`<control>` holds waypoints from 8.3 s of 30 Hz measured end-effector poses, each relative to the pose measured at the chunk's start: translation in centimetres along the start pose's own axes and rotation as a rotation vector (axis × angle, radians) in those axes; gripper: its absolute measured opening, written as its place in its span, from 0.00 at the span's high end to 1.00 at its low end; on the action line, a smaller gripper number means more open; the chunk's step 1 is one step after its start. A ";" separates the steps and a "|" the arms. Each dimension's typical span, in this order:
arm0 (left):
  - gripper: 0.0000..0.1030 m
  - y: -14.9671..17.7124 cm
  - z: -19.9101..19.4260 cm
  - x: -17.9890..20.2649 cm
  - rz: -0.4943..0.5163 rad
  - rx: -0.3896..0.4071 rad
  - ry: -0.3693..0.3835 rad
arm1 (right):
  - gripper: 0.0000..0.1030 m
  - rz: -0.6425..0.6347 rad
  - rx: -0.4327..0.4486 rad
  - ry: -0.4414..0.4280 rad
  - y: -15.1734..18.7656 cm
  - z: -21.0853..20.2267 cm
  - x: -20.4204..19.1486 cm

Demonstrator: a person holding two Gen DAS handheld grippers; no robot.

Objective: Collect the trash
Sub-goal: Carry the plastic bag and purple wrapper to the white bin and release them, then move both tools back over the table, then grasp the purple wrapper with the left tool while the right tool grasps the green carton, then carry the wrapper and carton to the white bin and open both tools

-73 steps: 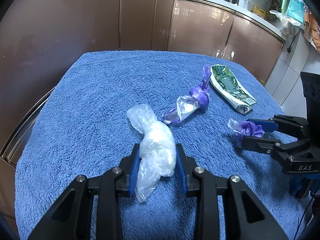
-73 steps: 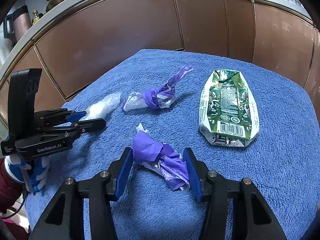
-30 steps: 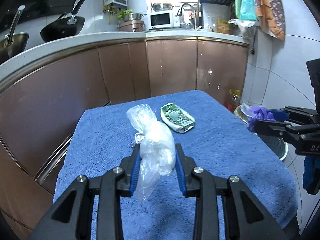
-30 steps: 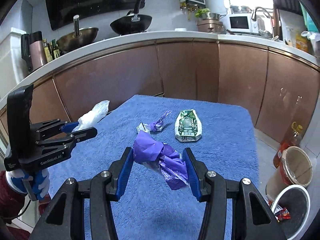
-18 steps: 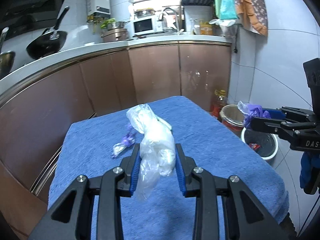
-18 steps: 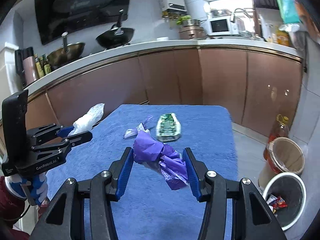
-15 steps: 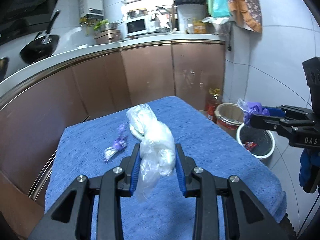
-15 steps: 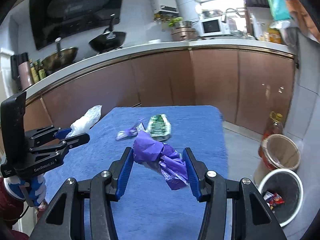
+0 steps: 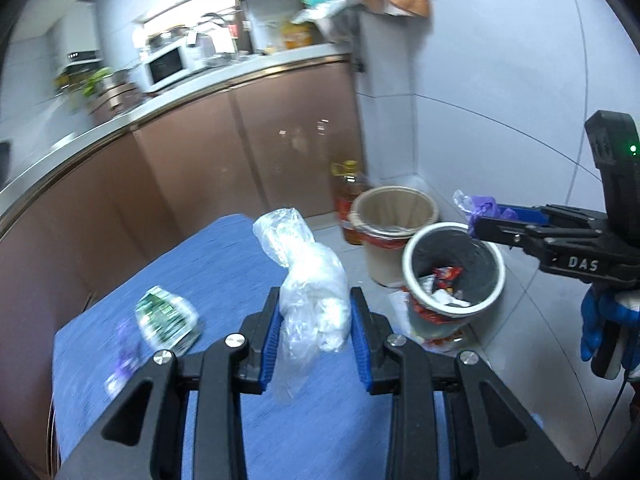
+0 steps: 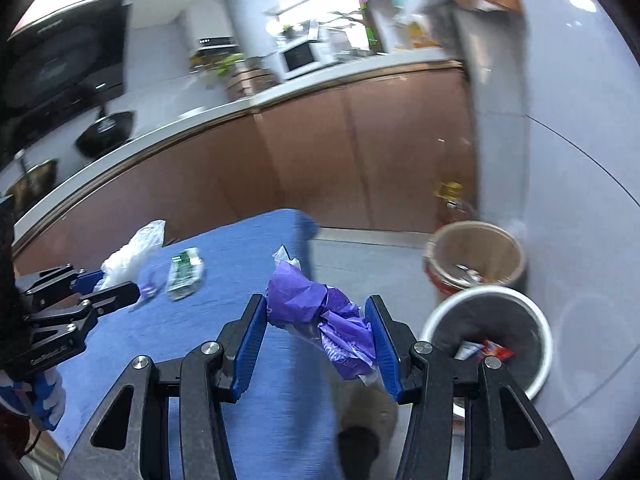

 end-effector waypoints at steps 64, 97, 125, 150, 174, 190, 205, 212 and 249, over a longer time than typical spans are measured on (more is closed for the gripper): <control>0.47 -1.9 7.5 4.1 -0.122 -0.094 0.050 | 0.28 0.139 -0.012 0.311 1.2 1.4 9.1; 0.38 9.7 -7.7 -13.4 -0.342 0.038 -0.277 | 0.04 -0.217 -0.027 0.127 0.1 1.4 -12.8; 0.38 16.3 -9.1 -20.3 -0.462 -0.070 -0.350 | 0.03 -0.291 -0.071 0.009 0.9 2.4 -16.9; 0.39 16.3 7.5 -26.4 -0.333 -0.235 -0.139 | 0.35 -0.168 -0.347 -0.343 0.8 20.8 -18.0; 0.51 16.5 15.1 -27.5 -0.321 -0.278 -0.099 | 0.45 -0.065 -0.561 -0.489 -0.4 35.0 -17.9; 0.56 18.5 15.0 -29.0 -0.442 -0.273 -0.089 | 0.77 -0.050 -0.642 -0.535 0.8 36.5 -20.8; 0.58 19.5 14.1 -30.2 -0.484 -0.267 -0.071 | 0.78 0.053 -0.653 -0.584 1.3 37.4 -24.8; 0.64 19.5 14.2 -30.7 -0.501 -0.266 -0.073 | 0.89 0.064 -0.624 -0.568 1.5 36.9 -25.0; 0.71 4.5 5.5 -9.1 -0.271 -0.151 0.121 | 0.90 0.335 -0.037 -0.231 -2.0 4.3 -1.0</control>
Point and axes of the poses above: each gripper's, at about its wrist camera, not at the fingertips, and z roughly the way its jaws point, x to its right, y to its underside, the point moved 8 cm from there along z, roughly the way its jaws point, and after that the axes turned 9 degrees about -y, right-handed, at the moved point
